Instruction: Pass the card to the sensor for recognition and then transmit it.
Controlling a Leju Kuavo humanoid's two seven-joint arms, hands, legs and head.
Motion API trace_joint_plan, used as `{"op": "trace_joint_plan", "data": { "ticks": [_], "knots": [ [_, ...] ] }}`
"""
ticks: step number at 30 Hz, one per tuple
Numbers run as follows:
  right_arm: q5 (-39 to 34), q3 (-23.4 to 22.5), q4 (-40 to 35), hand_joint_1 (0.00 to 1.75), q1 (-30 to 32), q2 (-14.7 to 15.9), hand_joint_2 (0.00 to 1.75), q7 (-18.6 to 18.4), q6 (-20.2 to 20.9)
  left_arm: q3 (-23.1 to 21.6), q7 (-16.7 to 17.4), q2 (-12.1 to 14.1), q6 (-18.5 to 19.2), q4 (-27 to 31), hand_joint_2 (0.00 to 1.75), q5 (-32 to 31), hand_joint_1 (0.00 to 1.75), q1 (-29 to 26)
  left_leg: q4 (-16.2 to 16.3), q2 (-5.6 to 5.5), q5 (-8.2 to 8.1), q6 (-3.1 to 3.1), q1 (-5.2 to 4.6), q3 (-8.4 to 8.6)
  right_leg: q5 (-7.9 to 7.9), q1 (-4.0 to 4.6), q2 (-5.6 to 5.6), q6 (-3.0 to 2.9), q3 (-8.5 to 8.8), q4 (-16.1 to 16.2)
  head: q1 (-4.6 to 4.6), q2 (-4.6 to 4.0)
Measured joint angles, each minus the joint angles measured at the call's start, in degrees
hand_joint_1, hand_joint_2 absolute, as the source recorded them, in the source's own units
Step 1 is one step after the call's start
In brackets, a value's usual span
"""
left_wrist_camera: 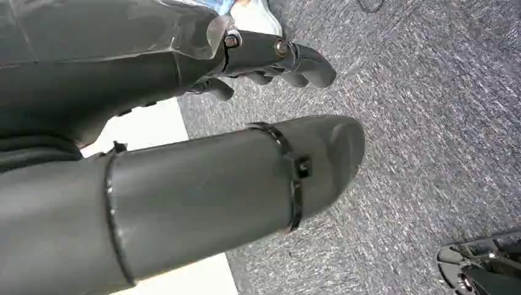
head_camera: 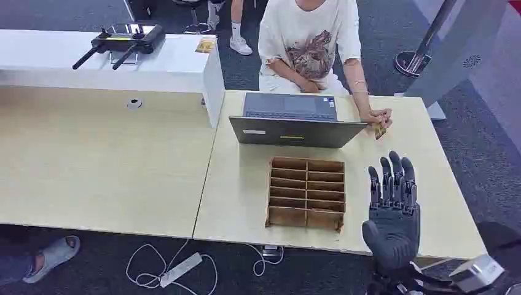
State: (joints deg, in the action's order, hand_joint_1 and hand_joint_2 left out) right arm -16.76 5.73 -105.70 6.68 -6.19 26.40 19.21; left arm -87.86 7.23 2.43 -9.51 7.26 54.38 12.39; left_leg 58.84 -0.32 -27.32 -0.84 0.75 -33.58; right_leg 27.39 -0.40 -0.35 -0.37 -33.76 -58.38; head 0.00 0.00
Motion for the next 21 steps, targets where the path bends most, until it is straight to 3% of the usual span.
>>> {"op": "trace_joint_plan", "data": {
  "ticks": [18, 21],
  "knots": [
    [2.4, 0.0, -1.0, 0.0, 0.1, 0.0, 1.75, 0.7, -0.9, -1.0, 0.5, 0.0, 0.3, 0.0, 0.0, -0.2, 0.0, 0.1, 0.0, 0.01, 0.0, 0.0, 0.0, 0.01, 0.0, 0.0, 0.01, 0.0, 0.0, 0.0, 0.0, 0.0],
    [6.0, 0.0, -1.0, 0.0, 0.0, 0.0, 1.75, 1.4, -3.1, -1.1, 0.5, 0.0, 0.3, 0.0, 0.0, -0.1, 0.0, 0.1, 0.0, 0.01, 0.0, 0.0, 0.0, 0.0, 0.0, 0.0, 0.0, 0.0, 0.01, 0.0, 0.0, 0.0]
  ]
}}
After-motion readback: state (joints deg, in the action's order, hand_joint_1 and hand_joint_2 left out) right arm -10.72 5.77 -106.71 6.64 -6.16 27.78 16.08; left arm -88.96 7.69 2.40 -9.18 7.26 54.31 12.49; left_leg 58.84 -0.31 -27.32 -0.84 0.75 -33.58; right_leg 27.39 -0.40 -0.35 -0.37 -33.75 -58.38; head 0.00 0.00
